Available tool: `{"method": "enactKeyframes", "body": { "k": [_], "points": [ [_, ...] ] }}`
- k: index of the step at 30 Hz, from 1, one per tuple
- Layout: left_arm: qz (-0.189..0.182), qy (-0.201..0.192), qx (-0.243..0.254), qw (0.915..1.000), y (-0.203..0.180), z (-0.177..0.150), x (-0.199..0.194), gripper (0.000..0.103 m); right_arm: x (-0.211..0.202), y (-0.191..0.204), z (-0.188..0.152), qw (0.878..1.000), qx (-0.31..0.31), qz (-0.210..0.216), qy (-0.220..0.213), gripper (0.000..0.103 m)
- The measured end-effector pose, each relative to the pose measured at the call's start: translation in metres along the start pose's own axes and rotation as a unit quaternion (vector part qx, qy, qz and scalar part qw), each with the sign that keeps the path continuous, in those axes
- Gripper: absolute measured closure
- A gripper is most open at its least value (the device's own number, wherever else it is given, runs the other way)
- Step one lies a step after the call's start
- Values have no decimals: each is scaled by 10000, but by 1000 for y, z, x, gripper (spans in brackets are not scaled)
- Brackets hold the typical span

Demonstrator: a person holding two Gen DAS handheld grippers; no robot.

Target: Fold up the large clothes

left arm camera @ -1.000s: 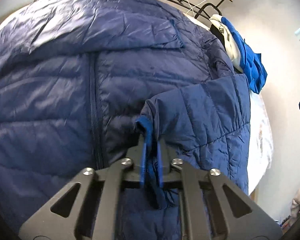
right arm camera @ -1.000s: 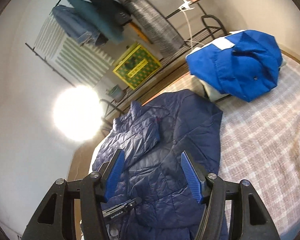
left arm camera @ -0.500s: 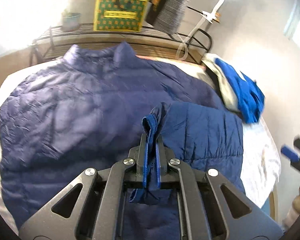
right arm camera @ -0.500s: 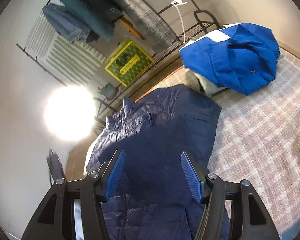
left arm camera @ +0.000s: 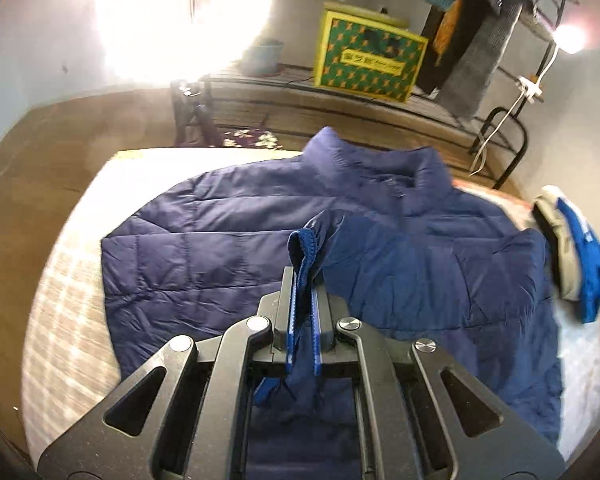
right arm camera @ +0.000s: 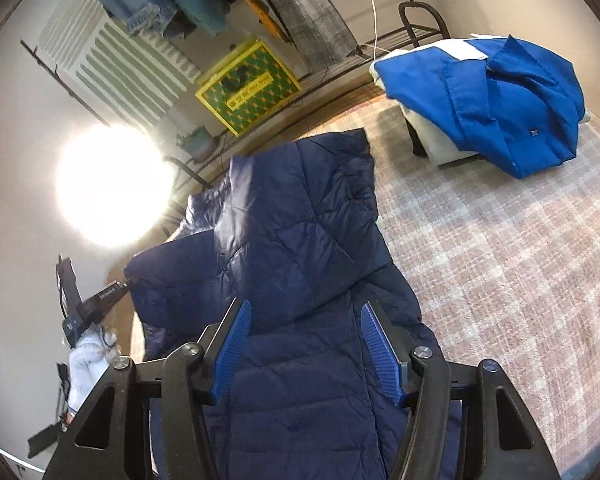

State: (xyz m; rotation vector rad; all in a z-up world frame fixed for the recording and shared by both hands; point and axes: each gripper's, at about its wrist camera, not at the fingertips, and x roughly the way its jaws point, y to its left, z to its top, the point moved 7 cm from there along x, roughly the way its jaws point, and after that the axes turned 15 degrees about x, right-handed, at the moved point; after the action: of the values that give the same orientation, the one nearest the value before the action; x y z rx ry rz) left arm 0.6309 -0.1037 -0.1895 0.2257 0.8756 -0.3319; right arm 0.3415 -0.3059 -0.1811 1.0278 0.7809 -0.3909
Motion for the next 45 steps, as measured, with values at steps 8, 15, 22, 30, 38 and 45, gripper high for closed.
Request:
{"method": "enactKeyframes", "body": {
  "k": [8,15,22,30,38,45],
  "points": [
    [-81,-63,-238,9997,11,-12,4,99,16,9,-12,9995,-229,-194,136,44],
    [326,514,-180,9980,28,-47,40,99,21,12,-17,9991,-304,-247,190,44],
    [398,454,-330,9976,35,-42,51,99,24,16,-19,9988,-361,-260,217,44],
    [731,548,107,9958,33,-39,64,99,21,14,-21,9988,-387,-231,200,44],
    [709,507,-18,9962,33,-30,72,99,19,17,-25,9987,-412,-205,211,44],
    [682,576,-153,9959,38,-34,80,86,23,22,-30,9981,-503,-207,299,44]
  ]
}}
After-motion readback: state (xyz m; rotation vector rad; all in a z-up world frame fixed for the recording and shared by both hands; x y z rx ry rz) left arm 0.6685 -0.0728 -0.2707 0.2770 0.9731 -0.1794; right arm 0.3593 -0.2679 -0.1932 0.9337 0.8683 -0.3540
